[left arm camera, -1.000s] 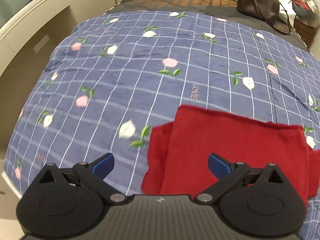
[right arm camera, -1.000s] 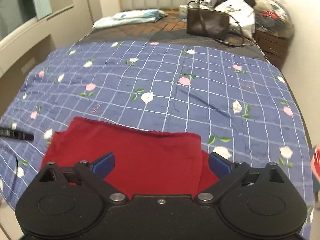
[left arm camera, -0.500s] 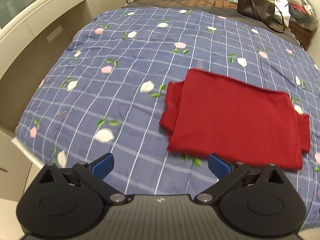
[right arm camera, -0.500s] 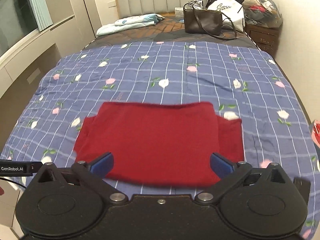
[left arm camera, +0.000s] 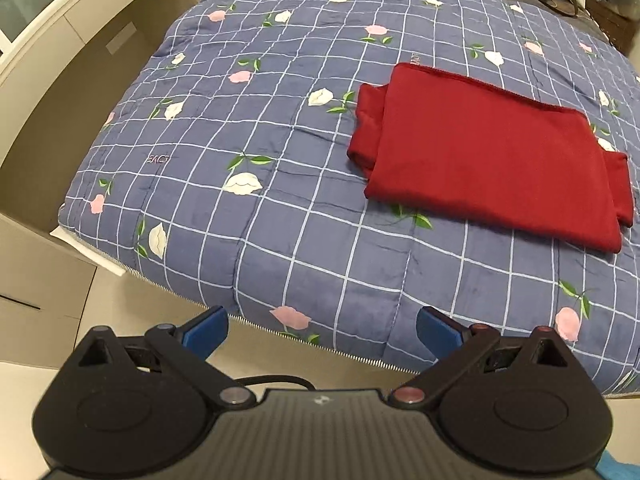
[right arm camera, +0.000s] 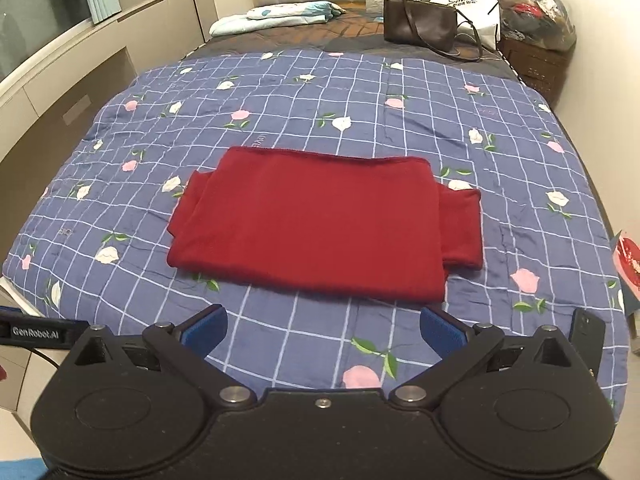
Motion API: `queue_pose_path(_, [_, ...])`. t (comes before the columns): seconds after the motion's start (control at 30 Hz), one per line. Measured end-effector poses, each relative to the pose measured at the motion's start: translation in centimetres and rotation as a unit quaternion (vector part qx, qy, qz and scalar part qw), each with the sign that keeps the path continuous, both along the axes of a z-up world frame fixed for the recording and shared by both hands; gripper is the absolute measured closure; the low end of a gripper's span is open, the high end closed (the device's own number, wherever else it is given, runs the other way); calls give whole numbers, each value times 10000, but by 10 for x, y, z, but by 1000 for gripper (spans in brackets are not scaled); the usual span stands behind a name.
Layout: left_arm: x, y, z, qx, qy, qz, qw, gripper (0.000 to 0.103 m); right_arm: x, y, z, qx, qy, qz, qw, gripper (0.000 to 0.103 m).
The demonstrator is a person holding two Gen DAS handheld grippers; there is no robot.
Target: Fold small clothes
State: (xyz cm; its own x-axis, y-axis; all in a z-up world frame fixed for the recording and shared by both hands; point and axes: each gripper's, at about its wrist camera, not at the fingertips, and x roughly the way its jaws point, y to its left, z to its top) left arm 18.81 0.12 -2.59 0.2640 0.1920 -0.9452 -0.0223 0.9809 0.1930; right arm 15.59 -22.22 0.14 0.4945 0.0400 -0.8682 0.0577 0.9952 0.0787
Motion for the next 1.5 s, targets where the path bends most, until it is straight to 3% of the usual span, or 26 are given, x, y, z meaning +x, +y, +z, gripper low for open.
queue_pose_path(0.53, [16,-84,0,73,23,-62,10000,1,7,-86,-13,-87,317,-57,9994,1])
queue_pose_path(0.87, [13,-138,2,242,-7,125,9996,1,28,-136,-26,-137,577,274,9979,1])
queue_pose_path(1.1, [6,-164,-3,416,253,226,9986,1,35,-151,-43,-449,1033,550,9921,1])
queue_pose_path(1.5, [0,-186,-9,772,570,331,9948,1,42,-171,-45,-342,1026,697,9917,1])
